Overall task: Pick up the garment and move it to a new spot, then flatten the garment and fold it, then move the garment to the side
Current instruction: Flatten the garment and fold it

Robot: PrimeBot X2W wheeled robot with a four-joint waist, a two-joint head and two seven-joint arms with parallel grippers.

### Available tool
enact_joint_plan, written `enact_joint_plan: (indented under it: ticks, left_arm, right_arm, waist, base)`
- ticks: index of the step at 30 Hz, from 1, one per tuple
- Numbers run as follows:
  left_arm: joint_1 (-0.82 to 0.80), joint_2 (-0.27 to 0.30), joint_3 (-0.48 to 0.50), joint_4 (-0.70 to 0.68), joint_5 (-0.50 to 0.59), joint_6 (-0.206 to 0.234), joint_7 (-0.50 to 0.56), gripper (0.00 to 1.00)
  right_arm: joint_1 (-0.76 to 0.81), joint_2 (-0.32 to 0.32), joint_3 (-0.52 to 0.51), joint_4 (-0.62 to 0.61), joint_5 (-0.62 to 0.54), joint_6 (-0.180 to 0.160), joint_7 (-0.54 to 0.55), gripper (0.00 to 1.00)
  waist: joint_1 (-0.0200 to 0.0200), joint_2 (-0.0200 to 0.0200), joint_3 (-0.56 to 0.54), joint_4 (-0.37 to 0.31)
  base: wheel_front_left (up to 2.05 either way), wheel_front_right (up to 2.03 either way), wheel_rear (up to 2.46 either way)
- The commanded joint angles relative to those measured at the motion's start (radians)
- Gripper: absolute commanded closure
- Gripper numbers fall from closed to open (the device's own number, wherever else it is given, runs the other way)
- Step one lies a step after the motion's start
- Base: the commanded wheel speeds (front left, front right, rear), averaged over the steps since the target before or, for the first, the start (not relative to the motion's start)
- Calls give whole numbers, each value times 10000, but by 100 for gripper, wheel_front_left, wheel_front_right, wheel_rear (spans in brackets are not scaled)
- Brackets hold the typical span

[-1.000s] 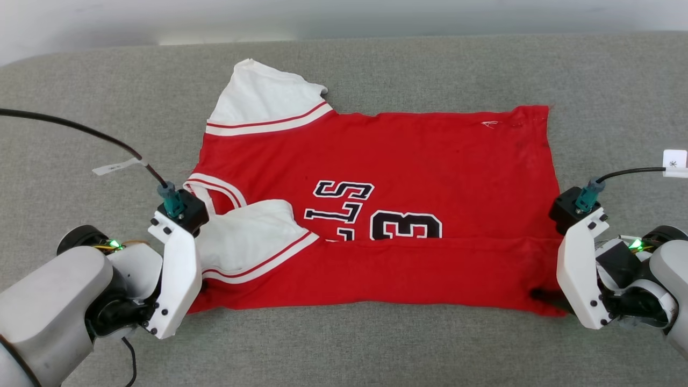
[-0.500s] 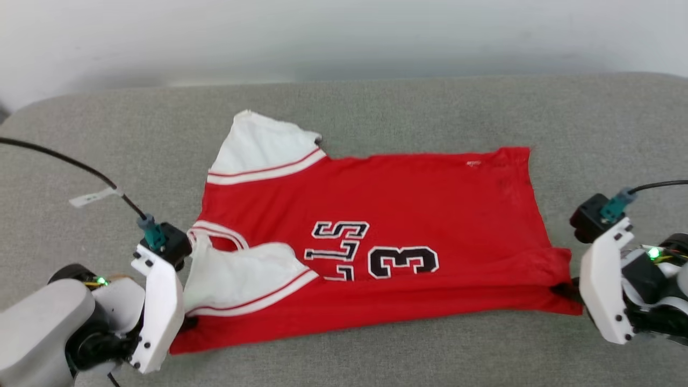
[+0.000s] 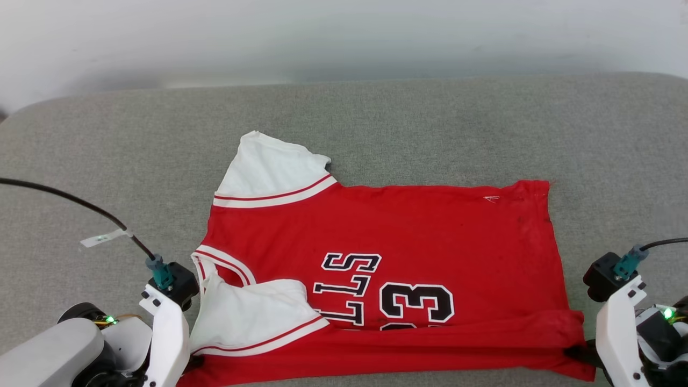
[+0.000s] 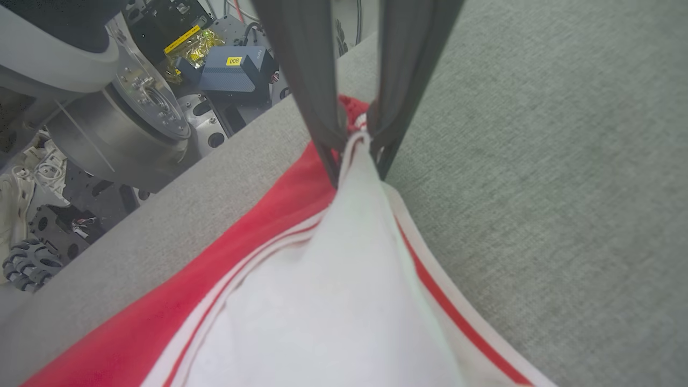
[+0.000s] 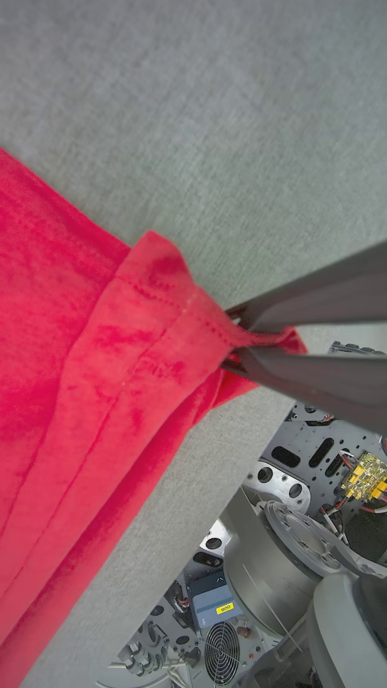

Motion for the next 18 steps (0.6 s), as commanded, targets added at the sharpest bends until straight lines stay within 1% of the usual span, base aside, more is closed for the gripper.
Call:
enact_joint_plan:
  ticks: [1, 4, 5, 6, 9, 12, 14, 16, 17, 18]
  left_arm:
    - [98, 8, -31, 150, 42, 41, -33, 100]
    - [106, -94, -78, 350, 122, 7, -133, 100]
    - [80, -130, -71, 421, 152, 11, -171, 85]
    - [31, -167, -44, 475, 240, 34, -284, 0]
    - [-179, -208, 99, 541, 305, 23, -514, 0]
    - [-382, -55, 343, 424, 199, 4, -669, 0]
    - [-601, 111, 551, 292, 226, 21, -774, 0]
    - [-912, 238, 814, 210, 377, 110, -1028, 0]
    - [-912, 238, 814, 210, 377, 110, -1028, 0]
    - [-1064, 287, 959, 214, 511, 183, -1212, 0]
  right_arm:
    - [176, 144, -112, 174, -85, -11, -46, 100]
    - [335, 464, -198, 457, -230, -11, -167, 100]
    - [353, 573, -262, 526, -273, -9, -236, 69]
    - [362, 663, -337, 577, -384, -9, -361, 0]
    - [392, 829, -572, 614, -609, -9, -762, 0]
    - [277, 865, -905, 397, -997, -9, -1382, 0]
    - [182, 911, -1243, 190, -1304, -9, -1946, 0]
    - [-9, 1024, -1642, -111, -1854, -8, -2873, 0]
    - [-9, 1024, -1642, -111, -1854, -8, -2873, 0]
    - [-60, 1107, -1886, -170, -2185, -9, -3364, 0]
  waist:
    - [1, -1, 94, -14]
    - [1, -1, 165, -31]
    - [1, -1, 165, -30]
    - [1, -1, 155, -30]
    - [1, -1, 39, -17]
    - [1, -1, -99, -45]
    - [1, -1, -169, -84]
    - [1, -1, -184, -140]
    - [1, -1, -184, -140]
    - [1, -1, -173, -177]
  base:
    - [0, 0, 0]
    - [0, 0, 0]
    - [0, 0, 0]
    - [0, 0, 0]
    - [0, 0, 0]
    - [0, 0, 0]
    - [0, 0, 0]
    - [0, 0, 0]
    - [0, 0, 0]
    - [0, 0, 0]
